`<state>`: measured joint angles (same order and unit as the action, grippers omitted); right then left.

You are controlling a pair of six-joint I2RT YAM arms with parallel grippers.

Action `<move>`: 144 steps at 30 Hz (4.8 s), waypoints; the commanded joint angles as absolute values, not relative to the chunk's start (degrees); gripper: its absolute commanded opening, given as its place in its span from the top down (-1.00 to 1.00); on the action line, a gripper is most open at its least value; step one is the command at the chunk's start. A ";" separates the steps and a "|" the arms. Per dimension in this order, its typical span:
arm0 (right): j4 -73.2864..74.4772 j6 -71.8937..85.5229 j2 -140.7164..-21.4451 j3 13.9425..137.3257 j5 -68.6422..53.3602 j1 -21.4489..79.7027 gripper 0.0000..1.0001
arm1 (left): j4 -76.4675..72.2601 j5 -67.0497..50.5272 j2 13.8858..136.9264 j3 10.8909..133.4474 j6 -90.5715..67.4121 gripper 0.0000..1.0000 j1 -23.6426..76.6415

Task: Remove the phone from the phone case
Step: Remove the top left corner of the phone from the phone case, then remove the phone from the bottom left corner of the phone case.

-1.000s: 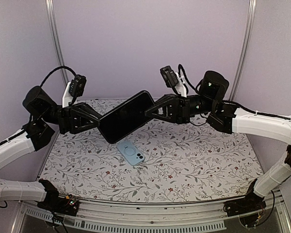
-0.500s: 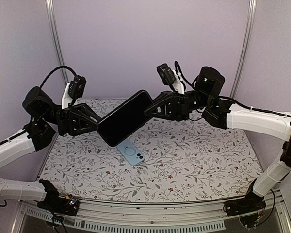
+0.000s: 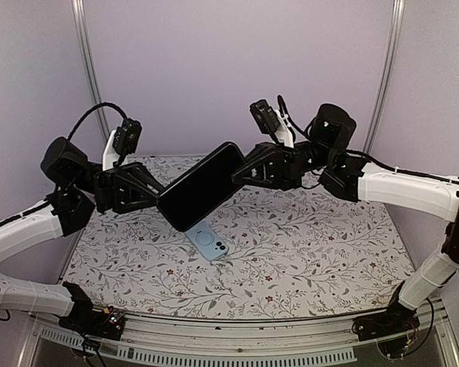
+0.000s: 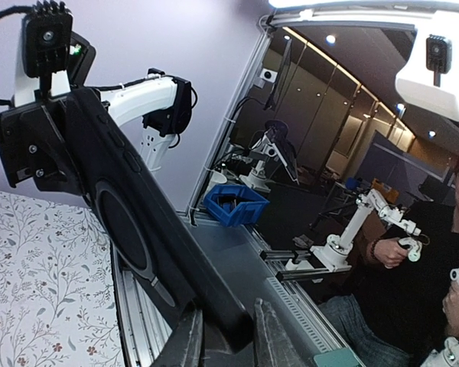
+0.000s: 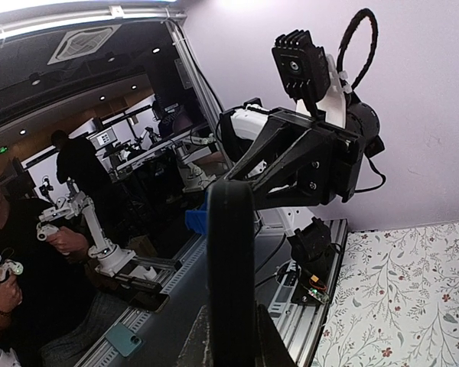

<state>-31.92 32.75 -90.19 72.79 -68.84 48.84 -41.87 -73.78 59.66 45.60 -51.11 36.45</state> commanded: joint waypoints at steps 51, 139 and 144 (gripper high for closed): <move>-32.23 32.59 -93.69 75.54 -70.88 49.31 1.00 | -4.68 -45.22 62.99 58.07 -30.68 1.00 39.29; -54.71 49.27 -90.75 74.14 -43.75 51.57 1.00 | -40.34 -54.82 52.13 43.11 -29.18 0.13 32.12; -54.76 49.31 -91.10 74.19 -43.86 51.95 1.00 | -40.87 -55.35 52.89 43.41 -29.51 0.14 32.56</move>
<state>-50.22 48.86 -90.54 71.68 -45.08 51.33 -38.52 -54.11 52.23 42.65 -28.77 32.25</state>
